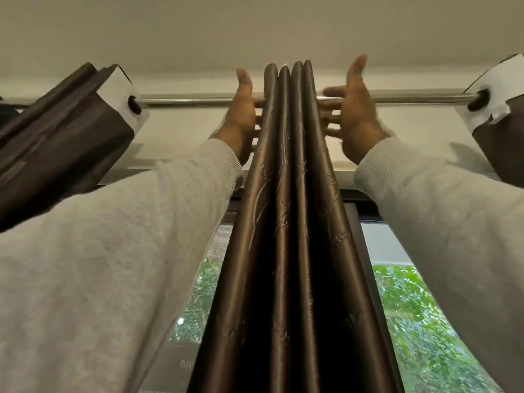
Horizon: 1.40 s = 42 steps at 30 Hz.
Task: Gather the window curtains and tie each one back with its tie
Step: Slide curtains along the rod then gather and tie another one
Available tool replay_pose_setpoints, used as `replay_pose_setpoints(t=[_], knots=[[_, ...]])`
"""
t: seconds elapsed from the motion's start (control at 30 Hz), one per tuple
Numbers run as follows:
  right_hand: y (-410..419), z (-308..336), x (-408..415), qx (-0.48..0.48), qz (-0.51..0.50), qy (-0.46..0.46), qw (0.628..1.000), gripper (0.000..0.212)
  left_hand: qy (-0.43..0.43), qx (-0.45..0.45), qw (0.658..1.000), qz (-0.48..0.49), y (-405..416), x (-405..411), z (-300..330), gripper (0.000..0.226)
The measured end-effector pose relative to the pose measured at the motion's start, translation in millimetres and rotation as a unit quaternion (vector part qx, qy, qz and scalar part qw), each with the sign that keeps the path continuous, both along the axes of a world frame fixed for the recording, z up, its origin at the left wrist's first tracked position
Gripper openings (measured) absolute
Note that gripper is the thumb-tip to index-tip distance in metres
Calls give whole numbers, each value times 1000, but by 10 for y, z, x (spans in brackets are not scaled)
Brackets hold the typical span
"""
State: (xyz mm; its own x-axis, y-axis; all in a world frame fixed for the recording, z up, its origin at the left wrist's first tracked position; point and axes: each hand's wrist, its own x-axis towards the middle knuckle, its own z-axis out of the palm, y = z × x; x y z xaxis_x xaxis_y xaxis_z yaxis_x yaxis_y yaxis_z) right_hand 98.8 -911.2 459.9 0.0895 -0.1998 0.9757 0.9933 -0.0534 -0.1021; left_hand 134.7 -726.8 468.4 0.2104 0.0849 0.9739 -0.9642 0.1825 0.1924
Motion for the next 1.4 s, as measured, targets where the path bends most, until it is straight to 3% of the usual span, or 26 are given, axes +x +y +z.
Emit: replay_pose_setpoints(t=[0.07,0.2,0.33,0.47,0.63,0.77,0.9,1.07,1.17,1.23,1.4], knots=[[-75,59,17,49,12,-10,999,84,-12,-49,999,-2,36,-73,20,96],[16,59,119,-144,21,58,988,99,7,48,998,28,-4,-219,-75,96],[11,-53,-14,-13,45,9,999,84,-4,-46,999,18,65,-308,-218,90],[57,-358,-24,-129,26,43,990,100,-10,72,997,14,118,-299,-527,101],[20,-728,54,-34,49,27,998,90,2,-24,999,-29,269,-200,-854,88],[179,-1131,138,-126,29,50,990,90,-2,97,994,-50,273,-136,-1218,93],[106,-1509,72,-122,40,37,991,93,-3,167,981,-99,492,-40,-1532,104],[79,-1637,-61,-39,75,34,996,78,-1,87,990,-109,700,15,-1604,97],[292,-1799,-183,-46,89,49,994,79,-11,129,989,-74,565,-167,-1776,96],[399,-2022,-185,-51,72,60,994,79,5,159,986,-57,410,-243,-2034,93],[394,-2855,-173,-18,134,117,984,76,70,126,985,-99,263,-372,-2868,88]])
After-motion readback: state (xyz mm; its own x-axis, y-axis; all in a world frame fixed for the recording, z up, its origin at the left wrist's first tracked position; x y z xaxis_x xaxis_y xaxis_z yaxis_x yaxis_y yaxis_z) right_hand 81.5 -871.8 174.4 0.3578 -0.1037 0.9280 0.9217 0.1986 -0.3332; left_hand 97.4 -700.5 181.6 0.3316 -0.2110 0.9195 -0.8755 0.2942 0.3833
